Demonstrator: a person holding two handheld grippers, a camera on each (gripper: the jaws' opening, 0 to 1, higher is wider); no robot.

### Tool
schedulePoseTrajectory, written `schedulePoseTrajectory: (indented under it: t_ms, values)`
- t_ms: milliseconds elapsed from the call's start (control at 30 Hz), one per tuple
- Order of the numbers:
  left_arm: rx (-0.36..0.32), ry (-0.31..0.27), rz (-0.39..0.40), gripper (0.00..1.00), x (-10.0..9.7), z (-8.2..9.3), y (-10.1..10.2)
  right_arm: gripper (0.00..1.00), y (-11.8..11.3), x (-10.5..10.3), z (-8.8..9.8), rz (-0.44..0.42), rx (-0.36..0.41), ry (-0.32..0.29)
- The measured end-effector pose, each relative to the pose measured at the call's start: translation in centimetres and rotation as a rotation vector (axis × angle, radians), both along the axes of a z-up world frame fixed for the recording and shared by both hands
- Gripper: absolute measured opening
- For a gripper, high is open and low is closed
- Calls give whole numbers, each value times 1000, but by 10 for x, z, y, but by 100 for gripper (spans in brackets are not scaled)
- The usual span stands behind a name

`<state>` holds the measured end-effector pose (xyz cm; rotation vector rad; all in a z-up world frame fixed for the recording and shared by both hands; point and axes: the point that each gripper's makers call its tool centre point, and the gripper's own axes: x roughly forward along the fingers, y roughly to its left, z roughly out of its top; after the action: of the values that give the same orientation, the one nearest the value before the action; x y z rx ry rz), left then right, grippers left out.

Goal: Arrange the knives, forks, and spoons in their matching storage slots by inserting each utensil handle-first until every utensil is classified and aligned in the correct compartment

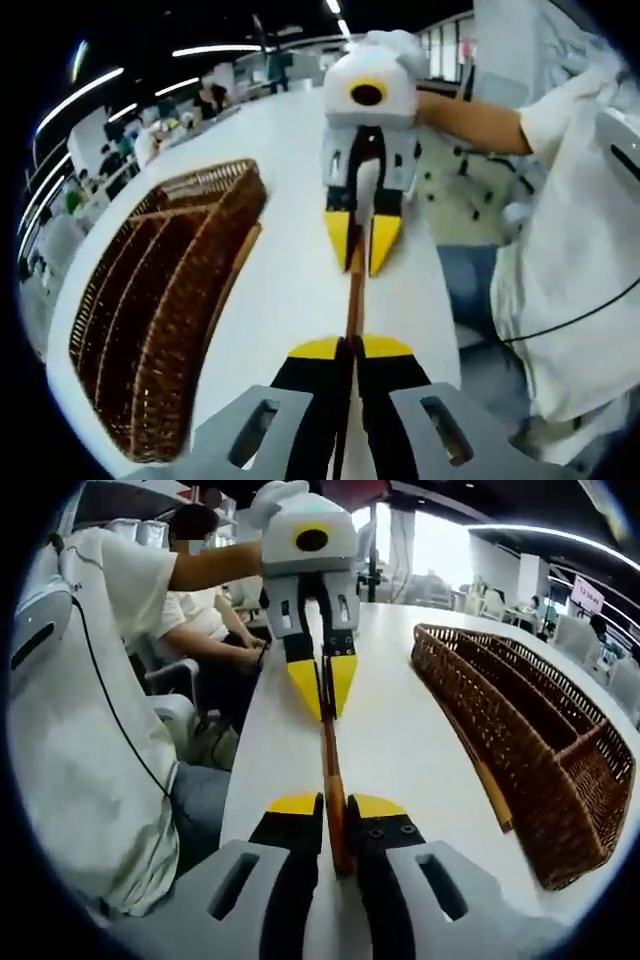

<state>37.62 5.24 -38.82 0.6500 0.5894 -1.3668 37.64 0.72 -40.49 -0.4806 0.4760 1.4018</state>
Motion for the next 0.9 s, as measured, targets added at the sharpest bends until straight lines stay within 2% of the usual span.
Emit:
schedulePoseTrajectory:
  t_ms: [33, 200, 233, 267, 433, 533, 567, 667, 733, 767, 833, 900]
  values:
    - [3, 12, -2, 4, -1, 1, 0, 13, 0, -1, 0, 1, -5, 3]
    - [5, -13, -7, 4, 5, 12, -2, 11, 3, -6, 0, 8, -38, 1]
    - [11, 11, -7, 4, 3, 12, -2, 7, 2, -6, -1, 15, -62, -10]
    - [13, -8, -16, 4, 4, 12, -3, 7, 3, -5, -1, 35, -73, -47]
    - [27, -10, -18, 4, 6, 12, -4, 6, 2, -7, -2, 15, -98, -25]
    - [22, -12, -9, 5, 9, 10, -4, 6, 2, -3, -3, 4, -116, -54]
    - [10, 3, 12, 5, 9, 9, -4, 6, 2, -2, -4, 3, -120, -67]
    - [-95, 22, 67, 8, 12, 16, -6, 6, 0, -1, -4, -15, -109, -73]
    - [-150, -37, 107, 17, 23, 23, -3, 6, -1, -1, -4, -13, -100, -81]
    - [-156, -38, 126, 24, 24, 24, 1, 6, -1, -2, -4, -20, -95, -60]
    - [-189, -35, 167, 33, 27, 27, 4, 6, -1, -1, -3, -21, -92, -68]
    - [-243, -66, 200, 40, 31, 34, 7, 6, -1, 1, -3, -30, -82, -58]
